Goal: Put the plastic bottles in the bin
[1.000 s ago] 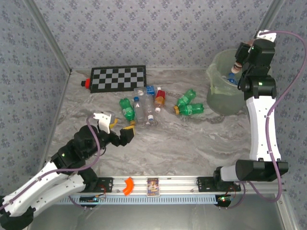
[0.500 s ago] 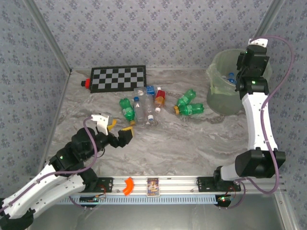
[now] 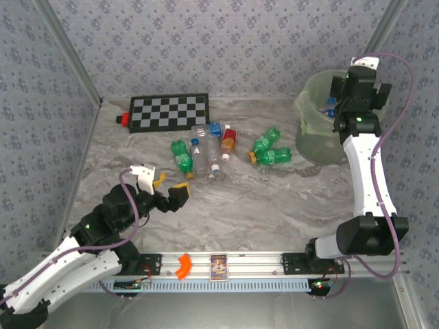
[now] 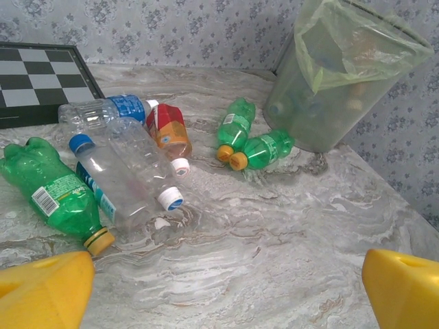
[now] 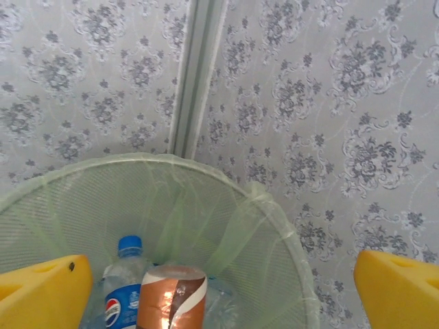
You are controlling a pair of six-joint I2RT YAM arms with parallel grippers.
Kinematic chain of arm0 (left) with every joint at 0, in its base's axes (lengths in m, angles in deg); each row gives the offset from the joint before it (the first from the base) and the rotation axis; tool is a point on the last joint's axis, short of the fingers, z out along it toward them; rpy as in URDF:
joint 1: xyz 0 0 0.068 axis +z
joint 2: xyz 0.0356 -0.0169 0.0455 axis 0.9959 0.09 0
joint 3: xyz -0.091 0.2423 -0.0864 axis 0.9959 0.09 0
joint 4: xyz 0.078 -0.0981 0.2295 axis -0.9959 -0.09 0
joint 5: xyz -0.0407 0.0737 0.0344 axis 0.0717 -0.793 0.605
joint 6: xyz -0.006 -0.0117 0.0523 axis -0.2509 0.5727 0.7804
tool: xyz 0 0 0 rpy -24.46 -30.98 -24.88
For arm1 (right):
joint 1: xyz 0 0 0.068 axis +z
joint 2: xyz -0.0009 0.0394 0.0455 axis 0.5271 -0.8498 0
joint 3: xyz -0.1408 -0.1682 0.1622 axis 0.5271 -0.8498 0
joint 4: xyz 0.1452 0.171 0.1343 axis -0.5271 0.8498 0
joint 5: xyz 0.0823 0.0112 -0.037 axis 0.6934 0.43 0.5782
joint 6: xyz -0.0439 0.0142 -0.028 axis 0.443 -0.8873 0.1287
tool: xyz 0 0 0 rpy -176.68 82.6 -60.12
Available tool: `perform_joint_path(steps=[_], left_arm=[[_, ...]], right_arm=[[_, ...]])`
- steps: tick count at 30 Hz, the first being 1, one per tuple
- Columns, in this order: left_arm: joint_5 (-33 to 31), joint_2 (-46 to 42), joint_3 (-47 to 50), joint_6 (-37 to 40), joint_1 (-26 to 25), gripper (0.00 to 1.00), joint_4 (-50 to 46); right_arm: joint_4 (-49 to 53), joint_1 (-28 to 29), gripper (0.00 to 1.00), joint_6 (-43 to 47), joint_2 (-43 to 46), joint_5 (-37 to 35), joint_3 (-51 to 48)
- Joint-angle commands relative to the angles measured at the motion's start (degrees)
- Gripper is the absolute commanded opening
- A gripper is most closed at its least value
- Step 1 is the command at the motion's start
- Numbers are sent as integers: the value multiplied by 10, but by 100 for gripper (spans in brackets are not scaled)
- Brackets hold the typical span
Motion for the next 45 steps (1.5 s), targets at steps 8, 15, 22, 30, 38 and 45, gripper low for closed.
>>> perform_joint_path(steps=[8, 15, 22, 30, 38, 45], left_arm=[[-39, 29, -9, -19, -4, 100, -9], [-76, 96, -19, -41, -2, 100, -14], [-71, 174, -27, -96, 47, 97, -17], [-4, 272, -29, -139, 143, 80, 8], [34, 370, -47, -162, 183, 63, 39], [41, 433, -50, -168, 201, 62, 83]], right_arm=[[38, 106, 100, -48, 37, -13, 2], [30, 208, 100, -98, 71, 20, -61], [0, 283, 100, -156, 112, 60, -152], [-106, 333, 100, -189, 157, 142, -310], [-214, 368, 99, -202, 163, 191, -417], [-288, 378, 100, -206, 196, 203, -491]])
